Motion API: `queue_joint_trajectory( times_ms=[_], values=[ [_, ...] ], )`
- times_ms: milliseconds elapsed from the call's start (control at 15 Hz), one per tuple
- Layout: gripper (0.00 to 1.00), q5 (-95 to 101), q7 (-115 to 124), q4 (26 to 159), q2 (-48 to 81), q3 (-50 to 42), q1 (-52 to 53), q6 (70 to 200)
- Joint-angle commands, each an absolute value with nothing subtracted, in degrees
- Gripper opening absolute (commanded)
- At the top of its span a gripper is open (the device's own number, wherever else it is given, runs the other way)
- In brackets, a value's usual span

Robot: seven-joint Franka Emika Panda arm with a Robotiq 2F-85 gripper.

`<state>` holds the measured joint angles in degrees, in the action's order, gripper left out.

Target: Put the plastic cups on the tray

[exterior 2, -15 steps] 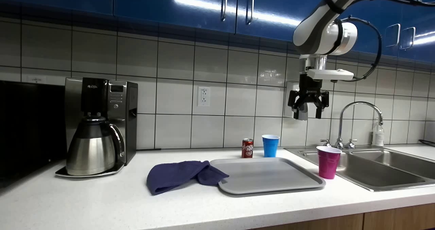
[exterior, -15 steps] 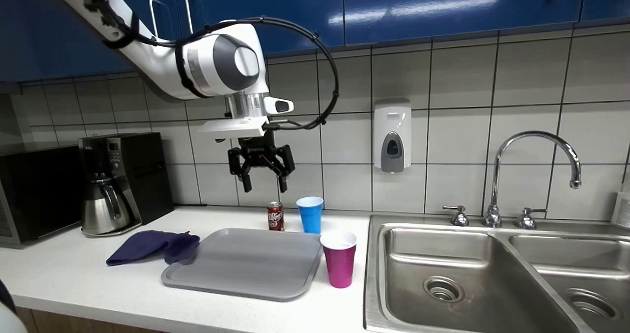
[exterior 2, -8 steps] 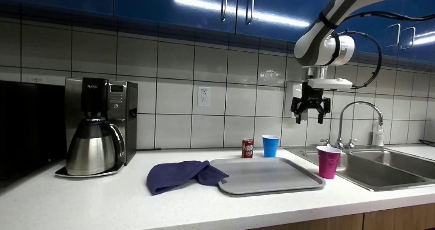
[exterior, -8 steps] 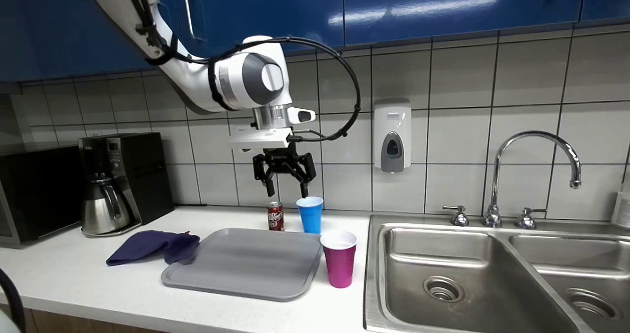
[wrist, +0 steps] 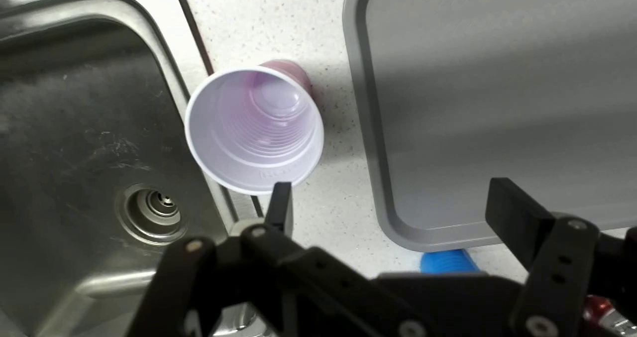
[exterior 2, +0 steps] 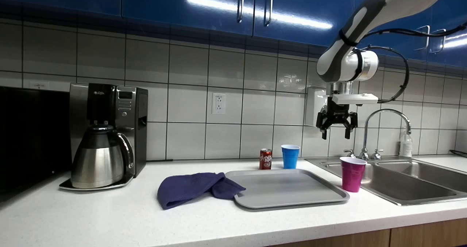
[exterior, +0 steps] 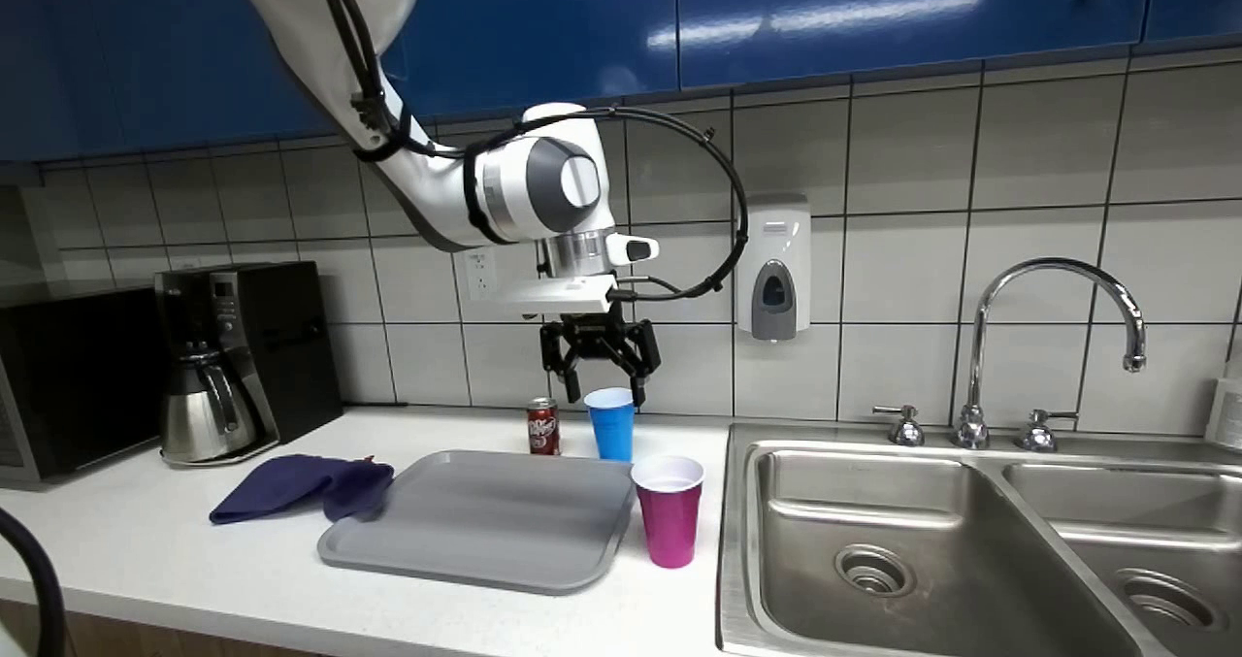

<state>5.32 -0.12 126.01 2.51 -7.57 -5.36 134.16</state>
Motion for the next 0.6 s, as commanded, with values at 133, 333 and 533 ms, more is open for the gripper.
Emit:
queue_joint_trajectory(
  times_ms=[133, 333, 533],
  values=[
    [1.0, 7.43, 2.5, 123.96, 5.98, -7.82, -5.76, 135.52],
    [1.0, 7.85, 3.54, 124.13, 7.14, -8.0, -5.66, 135.85],
    [1.0, 8.95, 4.68, 124.12, 8.15, -8.36, -5.67, 136.0]
  ],
)
